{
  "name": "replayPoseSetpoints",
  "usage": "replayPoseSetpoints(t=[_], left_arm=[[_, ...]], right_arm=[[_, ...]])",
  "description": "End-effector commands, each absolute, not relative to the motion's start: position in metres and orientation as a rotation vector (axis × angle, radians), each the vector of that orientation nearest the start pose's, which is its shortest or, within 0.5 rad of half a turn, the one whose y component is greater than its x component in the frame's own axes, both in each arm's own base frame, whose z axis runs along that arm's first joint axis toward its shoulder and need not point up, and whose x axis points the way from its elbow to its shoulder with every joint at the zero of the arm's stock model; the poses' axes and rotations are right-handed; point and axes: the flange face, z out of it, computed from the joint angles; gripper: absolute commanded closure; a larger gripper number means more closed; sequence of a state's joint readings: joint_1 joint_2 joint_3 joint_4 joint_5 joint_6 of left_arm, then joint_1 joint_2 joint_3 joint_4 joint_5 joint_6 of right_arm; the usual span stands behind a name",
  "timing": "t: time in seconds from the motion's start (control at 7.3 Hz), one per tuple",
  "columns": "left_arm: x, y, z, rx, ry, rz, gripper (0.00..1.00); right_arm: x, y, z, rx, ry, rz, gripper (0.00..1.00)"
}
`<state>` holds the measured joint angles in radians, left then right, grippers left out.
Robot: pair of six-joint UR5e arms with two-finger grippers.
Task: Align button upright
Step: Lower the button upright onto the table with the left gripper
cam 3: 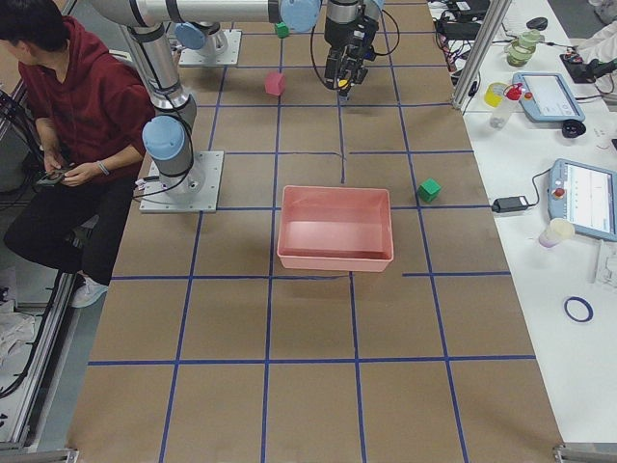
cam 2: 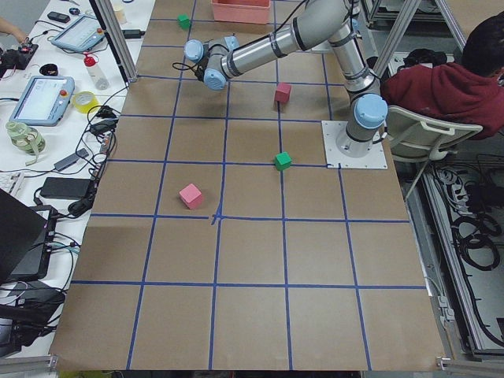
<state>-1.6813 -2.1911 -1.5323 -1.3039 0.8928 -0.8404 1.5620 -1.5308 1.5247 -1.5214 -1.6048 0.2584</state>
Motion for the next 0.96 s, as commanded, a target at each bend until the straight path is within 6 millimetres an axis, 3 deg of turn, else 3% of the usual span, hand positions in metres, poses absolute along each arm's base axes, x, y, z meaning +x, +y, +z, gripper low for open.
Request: replayPoseSetpoints(t=[0.0, 0.14, 0.27, 0.41, 0.55, 0.82], left_arm=[[-0.258, -0.619, 0.178, -1.437, 3.121, 1.083, 1.00], [-0.258, -0.617, 0.173, -1.464, 3.095, 1.107, 0.94], [-0.259, -0.616, 0.171, -1.472, 3.091, 1.123, 0.71], [-0.258, -0.612, 0.168, -1.450, 3.098, 1.124, 0.41], [-0.258, -0.614, 0.174, -1.447, 3.115, 1.098, 0.00], [-0.252, -0.622, 0.192, -1.400, 3.149, 0.974, 0.00]], right_arm=[[0.126, -0.507, 0.480, 0.431, 3.142, 0.075, 0.00], [0.126, -0.507, 0.480, 0.428, 3.139, 0.075, 0.00], [0.127, -0.507, 0.481, 0.428, 3.136, 0.076, 0.00], [0.127, -0.510, 0.474, 0.428, 3.138, 0.100, 0.00], [0.127, -0.511, 0.473, 0.425, 3.140, 0.102, 0.00], [0.128, -0.510, 0.473, 0.423, 3.138, 0.105, 0.00]])
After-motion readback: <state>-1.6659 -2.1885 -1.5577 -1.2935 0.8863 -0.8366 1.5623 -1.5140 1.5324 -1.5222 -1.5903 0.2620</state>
